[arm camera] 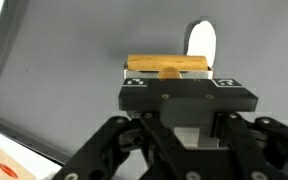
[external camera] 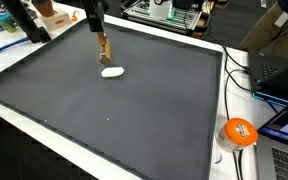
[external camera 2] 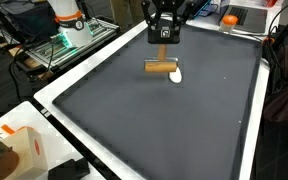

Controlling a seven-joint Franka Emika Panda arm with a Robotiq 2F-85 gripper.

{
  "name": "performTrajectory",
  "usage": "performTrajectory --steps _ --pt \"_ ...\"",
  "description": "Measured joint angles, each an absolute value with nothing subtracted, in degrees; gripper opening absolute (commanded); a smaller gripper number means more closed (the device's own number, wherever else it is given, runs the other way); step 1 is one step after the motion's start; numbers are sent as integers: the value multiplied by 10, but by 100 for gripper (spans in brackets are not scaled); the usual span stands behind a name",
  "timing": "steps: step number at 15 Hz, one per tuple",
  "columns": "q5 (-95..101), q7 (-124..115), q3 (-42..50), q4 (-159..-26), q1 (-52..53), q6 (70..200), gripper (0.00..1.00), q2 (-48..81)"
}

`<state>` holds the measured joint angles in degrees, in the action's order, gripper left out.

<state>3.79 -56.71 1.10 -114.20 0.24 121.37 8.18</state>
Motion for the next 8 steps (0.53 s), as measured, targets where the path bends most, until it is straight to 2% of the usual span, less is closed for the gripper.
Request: performTrajectory --steps 8 --pt "2 -721 5 -1147 25 1265 22 80"
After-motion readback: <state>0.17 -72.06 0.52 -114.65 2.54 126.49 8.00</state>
